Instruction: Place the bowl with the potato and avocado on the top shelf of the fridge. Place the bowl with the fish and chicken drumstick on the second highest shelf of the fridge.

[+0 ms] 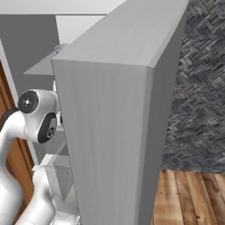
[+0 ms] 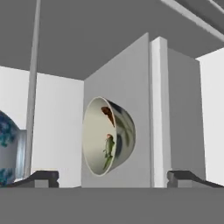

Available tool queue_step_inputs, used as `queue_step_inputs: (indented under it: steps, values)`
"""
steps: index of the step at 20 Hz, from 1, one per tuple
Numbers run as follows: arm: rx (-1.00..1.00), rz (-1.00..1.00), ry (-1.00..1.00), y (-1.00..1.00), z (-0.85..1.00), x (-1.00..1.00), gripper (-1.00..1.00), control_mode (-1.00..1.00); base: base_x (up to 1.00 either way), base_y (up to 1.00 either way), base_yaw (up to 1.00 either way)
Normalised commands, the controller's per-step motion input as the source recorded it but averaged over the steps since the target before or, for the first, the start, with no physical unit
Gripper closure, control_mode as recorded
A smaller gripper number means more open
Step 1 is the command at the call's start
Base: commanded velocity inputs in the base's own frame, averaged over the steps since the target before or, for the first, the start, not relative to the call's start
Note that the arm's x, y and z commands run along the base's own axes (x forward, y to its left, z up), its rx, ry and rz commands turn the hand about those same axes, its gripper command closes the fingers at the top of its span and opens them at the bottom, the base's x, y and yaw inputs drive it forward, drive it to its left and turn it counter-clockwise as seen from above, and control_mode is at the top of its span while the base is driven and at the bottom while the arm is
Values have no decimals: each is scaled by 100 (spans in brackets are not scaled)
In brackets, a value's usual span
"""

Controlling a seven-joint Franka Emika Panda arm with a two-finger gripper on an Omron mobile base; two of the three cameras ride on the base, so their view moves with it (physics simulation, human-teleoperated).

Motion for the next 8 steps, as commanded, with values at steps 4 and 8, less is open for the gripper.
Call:
queue_step_inputs:
  steps: [4,8]
  values:
    - [0,-6,-4,0,100,-100,-100,-100,0,0,0]
    - [0,-1,-2,1,100,-100,-100,-100,0,0,0]
